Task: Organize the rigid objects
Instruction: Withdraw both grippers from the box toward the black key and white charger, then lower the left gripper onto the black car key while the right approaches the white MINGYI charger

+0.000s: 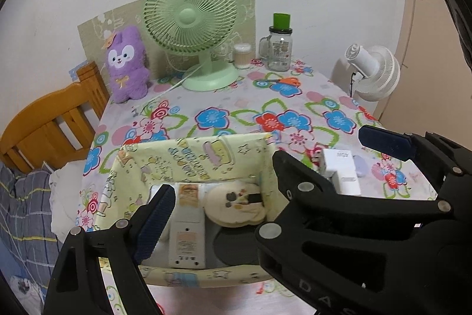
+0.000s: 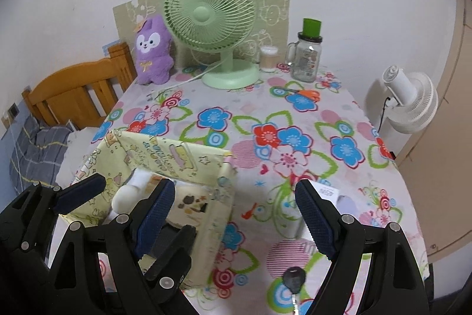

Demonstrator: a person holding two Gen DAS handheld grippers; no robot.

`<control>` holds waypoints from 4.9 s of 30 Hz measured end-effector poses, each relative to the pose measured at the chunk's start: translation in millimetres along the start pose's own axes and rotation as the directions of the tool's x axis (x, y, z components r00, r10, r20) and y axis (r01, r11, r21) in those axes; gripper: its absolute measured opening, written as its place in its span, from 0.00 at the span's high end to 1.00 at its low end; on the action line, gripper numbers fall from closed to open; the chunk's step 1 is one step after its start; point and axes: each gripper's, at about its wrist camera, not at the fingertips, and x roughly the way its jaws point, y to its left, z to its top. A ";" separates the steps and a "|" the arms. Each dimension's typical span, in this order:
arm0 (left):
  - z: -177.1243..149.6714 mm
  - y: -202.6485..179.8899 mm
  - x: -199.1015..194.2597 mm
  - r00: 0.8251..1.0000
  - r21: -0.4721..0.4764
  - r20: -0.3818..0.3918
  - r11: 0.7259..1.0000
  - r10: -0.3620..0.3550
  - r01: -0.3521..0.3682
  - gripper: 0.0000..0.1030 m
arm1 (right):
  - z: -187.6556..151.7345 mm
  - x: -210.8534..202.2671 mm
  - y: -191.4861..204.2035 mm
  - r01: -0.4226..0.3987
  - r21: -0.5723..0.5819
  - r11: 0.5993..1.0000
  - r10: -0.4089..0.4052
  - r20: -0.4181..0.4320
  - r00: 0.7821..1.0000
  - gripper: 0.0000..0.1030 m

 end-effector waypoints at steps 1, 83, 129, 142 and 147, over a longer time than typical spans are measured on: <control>0.5 -3.5 -1.0 1.000 0.003 0.005 1.000 0.001 -0.001 0.13 | -0.3 -3.1 -4.9 0.006 0.005 1.000 -0.006 0.007 1.000 0.17; -63.1 -145.9 68.9 0.991 0.015 -0.061 0.993 -0.116 0.117 0.07 | -107.1 20.2 -148.5 0.028 0.086 0.996 -0.023 -0.060 0.998 0.17; -84.7 -112.8 87.3 0.994 -0.088 -0.104 0.995 0.035 -0.044 0.08 | -100.2 75.5 -106.1 -0.079 -0.176 0.981 0.074 -0.037 0.997 0.51; -96.6 -133.1 72.6 0.998 -0.022 -0.065 1.000 0.009 -0.010 0.12 | -124.6 50.3 -121.1 -0.042 -0.081 0.996 0.040 -0.030 0.999 0.52; -95.7 -139.6 71.1 0.999 -0.006 -0.051 1.000 -0.016 0.015 0.27 | -127.6 46.1 -127.9 -0.029 -0.051 0.998 0.027 -0.024 0.999 0.52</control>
